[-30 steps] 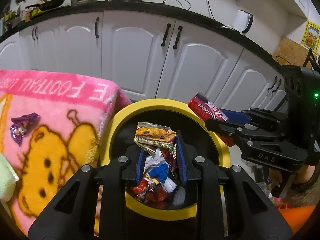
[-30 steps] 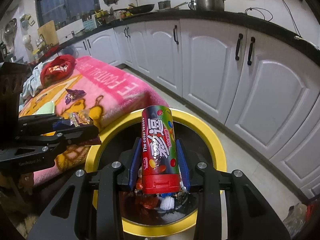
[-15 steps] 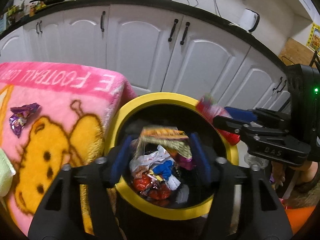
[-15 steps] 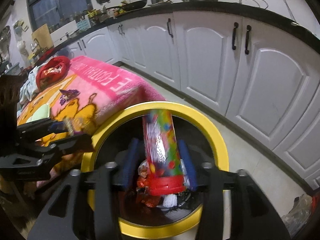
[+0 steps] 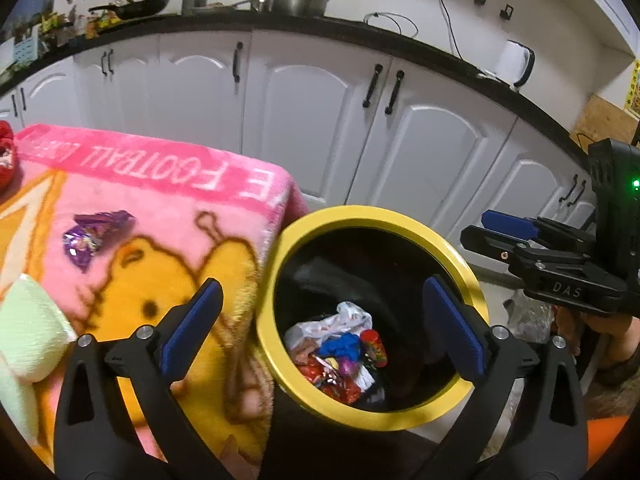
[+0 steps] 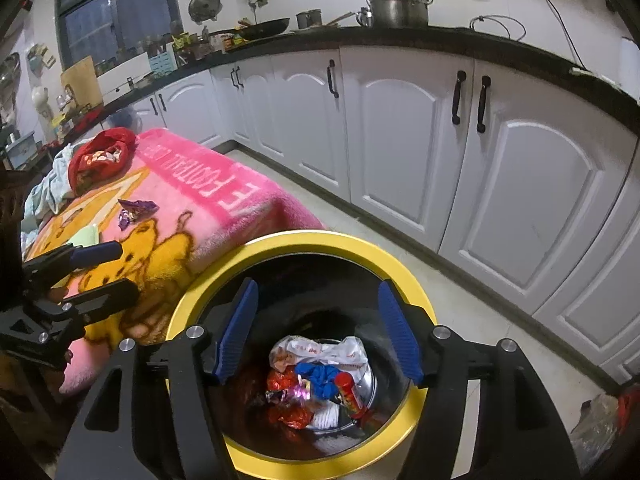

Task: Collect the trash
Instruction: 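Move both tools back over the green sponge and purple wrapper, then grasp the green mesh sponge with the left tool while the right tool grasps the purple wrapper, then carry the green sponge and purple wrapper over the yellow bin with both tools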

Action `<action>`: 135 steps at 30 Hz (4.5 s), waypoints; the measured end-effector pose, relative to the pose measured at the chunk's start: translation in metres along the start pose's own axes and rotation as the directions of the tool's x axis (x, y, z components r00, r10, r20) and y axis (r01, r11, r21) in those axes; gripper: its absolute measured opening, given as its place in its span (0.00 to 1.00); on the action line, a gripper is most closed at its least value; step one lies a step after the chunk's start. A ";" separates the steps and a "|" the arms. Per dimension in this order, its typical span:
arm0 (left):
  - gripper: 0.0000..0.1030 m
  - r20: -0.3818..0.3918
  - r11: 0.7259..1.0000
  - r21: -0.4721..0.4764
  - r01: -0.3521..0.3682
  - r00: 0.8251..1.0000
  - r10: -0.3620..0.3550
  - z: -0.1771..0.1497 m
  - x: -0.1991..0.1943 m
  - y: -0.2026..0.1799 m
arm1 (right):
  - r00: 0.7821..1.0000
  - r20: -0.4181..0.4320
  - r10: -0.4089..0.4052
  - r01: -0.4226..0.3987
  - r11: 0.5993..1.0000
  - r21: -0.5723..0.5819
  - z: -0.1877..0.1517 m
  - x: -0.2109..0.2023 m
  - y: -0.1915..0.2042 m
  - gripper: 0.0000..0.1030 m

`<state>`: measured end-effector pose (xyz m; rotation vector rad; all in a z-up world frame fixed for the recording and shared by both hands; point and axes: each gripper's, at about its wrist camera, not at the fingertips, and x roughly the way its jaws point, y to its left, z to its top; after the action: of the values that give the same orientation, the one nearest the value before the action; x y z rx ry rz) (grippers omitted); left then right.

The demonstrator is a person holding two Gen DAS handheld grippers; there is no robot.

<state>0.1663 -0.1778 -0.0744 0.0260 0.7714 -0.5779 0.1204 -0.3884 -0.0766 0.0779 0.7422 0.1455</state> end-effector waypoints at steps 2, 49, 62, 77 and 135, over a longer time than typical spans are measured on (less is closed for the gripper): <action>0.89 0.011 1.000 -0.004 -0.010 1.000 0.010 0.001 -0.005 0.004 | 1.000 0.006 0.002 -0.002 1.000 -0.010 0.002 -0.002 0.004 0.59; 0.89 0.100 0.943 -0.144 -0.300 0.944 0.315 -0.025 -0.115 0.153 | 0.975 -0.002 0.221 -0.209 0.922 -0.326 0.082 0.039 0.169 0.66; 0.89 0.042 0.962 -0.131 -0.238 0.968 0.245 -0.040 -0.108 0.184 | 0.970 -0.076 0.230 -0.242 0.906 -0.348 0.097 0.092 0.204 0.66; 0.89 -0.012 0.983 -0.075 -0.170 0.985 0.170 -0.048 -0.081 0.186 | 0.960 -0.163 0.228 -0.275 0.879 -0.390 0.103 0.143 0.226 0.66; 0.41 0.071 0.990 -0.069 -0.121 0.989 0.126 -0.003 -0.086 0.113 | 0.973 -0.032 0.228 -0.227 0.925 -0.306 0.082 0.039 0.138 0.07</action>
<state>0.1727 -0.0399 -0.0402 -0.0070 0.7091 -0.4334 0.1897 -0.2473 -0.0259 -0.1339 0.6973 0.4819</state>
